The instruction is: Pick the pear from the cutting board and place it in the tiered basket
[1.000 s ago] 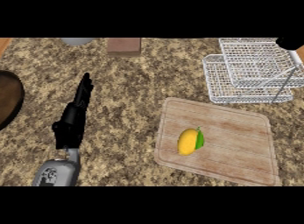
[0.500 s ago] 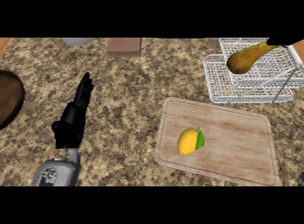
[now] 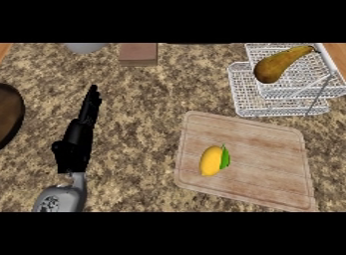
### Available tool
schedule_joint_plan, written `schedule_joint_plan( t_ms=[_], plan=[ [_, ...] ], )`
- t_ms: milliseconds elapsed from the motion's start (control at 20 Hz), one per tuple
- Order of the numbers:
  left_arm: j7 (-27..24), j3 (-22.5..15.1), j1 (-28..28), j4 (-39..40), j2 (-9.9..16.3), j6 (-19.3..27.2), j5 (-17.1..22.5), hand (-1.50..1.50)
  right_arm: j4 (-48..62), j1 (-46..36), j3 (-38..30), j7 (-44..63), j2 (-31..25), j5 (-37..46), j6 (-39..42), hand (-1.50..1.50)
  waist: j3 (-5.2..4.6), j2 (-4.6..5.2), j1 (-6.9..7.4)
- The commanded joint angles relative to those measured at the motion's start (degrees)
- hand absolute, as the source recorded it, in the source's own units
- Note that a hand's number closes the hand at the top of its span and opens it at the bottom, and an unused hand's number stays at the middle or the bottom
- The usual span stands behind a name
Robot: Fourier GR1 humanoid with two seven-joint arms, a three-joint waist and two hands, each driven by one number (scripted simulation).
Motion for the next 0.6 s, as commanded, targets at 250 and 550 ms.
schedule_joint_plan(
  t_ms=[250,550],
  plan=[
    [0.3,2.1,-0.7,0.4,0.7,0.6,0.5,0.0,-15.1,14.4,-17.4,0.0,-5.4,-17.7,11.3,-1.5,0.05,-0.51,-2.31],
    [-0.5,0.4,1.1,0.1,-0.3,0.6,-0.2,0.0,-13.9,25.6,-30.8,-5.3,-13.7,-30.8,22.2,-1.5,0.02,-0.15,-1.1]
  ],
)
